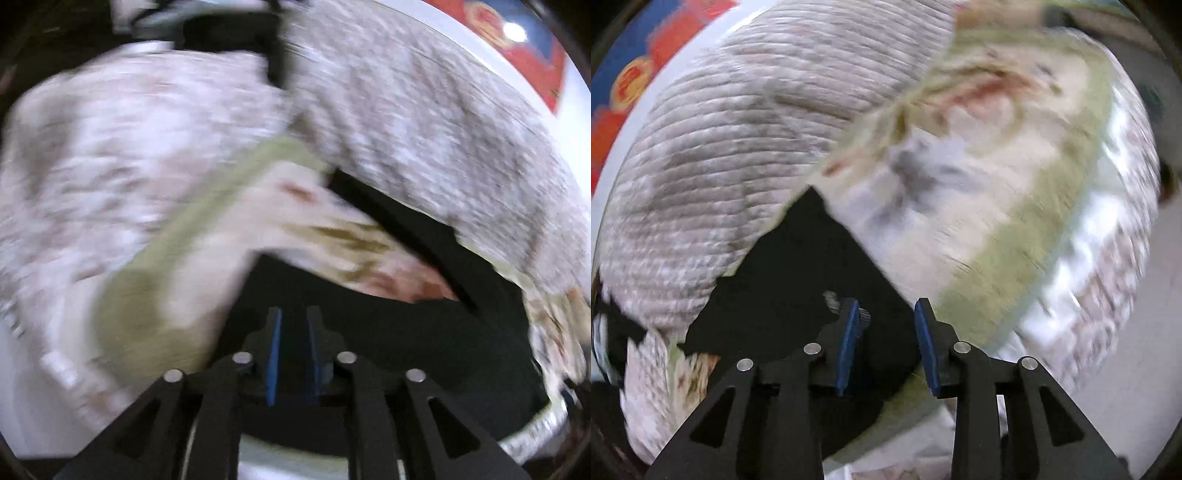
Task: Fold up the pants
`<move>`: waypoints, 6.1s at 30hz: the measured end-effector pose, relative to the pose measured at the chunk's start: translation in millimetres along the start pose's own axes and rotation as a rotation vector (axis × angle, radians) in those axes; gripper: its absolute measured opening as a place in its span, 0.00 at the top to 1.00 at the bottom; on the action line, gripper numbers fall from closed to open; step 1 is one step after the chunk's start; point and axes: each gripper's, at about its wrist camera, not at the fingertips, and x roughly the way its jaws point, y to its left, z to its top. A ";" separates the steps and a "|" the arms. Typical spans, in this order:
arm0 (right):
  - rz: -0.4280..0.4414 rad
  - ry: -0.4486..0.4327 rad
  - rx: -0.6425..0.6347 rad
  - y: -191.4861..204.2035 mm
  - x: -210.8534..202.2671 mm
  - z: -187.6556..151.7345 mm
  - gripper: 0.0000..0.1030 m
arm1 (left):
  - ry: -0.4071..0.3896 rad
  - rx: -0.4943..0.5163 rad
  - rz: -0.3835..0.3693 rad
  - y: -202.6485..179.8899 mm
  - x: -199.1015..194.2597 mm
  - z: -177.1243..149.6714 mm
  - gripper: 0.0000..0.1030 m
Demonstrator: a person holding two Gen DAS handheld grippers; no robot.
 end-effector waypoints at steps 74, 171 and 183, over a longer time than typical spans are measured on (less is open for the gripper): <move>0.330 0.202 -0.969 240.4 132.9 64.7 0.92 | -0.015 0.388 -0.135 -165.0 141.9 130.7 0.95; 0.044 0.193 0.099 -0.8 36.2 -14.8 0.92 | 0.026 -0.134 0.070 11.0 -1.7 -60.6 0.95; 0.030 0.178 0.081 -2.6 32.5 -16.5 0.92 | 0.020 -0.127 0.083 13.5 -11.2 -62.3 0.95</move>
